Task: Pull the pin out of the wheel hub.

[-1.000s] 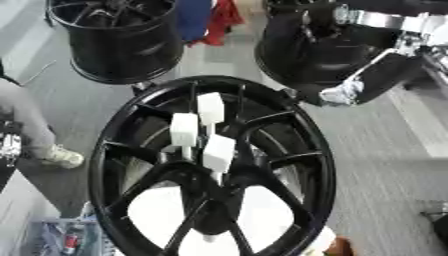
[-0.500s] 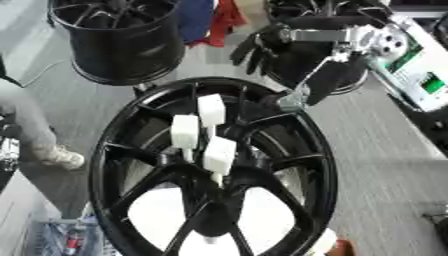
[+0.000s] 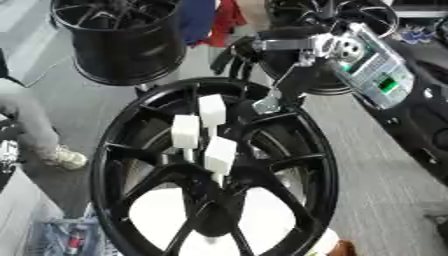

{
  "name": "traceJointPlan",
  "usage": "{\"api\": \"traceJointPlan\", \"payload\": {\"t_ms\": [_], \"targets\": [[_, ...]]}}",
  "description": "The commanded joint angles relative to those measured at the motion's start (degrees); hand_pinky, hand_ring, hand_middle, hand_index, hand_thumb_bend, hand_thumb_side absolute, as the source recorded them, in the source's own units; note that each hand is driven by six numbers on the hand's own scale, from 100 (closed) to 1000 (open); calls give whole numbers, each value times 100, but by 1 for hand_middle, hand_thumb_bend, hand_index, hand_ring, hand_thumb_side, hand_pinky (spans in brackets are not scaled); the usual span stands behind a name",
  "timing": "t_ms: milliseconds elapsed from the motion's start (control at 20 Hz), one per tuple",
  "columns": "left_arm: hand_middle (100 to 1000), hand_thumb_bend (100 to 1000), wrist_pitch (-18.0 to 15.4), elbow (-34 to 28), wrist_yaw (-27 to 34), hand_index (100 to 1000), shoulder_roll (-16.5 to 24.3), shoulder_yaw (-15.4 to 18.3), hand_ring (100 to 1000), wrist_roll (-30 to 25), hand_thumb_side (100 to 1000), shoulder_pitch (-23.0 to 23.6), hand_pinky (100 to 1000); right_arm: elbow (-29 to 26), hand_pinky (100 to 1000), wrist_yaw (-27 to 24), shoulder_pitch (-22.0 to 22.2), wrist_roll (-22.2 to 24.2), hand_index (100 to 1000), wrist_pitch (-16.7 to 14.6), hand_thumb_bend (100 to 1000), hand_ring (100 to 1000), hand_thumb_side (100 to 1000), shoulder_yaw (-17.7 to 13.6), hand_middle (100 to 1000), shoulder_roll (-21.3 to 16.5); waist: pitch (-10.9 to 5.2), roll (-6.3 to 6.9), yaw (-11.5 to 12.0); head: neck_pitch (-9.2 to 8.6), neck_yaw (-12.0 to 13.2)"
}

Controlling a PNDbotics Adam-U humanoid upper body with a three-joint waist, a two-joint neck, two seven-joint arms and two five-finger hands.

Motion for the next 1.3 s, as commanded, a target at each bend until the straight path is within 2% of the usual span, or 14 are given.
{"api": "traceJointPlan", "payload": {"t_ms": [50,1300], "targets": [[677,154,-10,-99,3,800,84,-20,620,-23,548,-85,520,116,679,74,-156,30,899,-52,373,759,255,-25,810,31,-84,21,9,-46,-30],[676,155,-7,-88,3,800,73,-37,621,-39,547,-106,521,685,651,283,-292,261,873,-219,358,701,249,132,742,478,-83,3,61,-36,-79]]}}
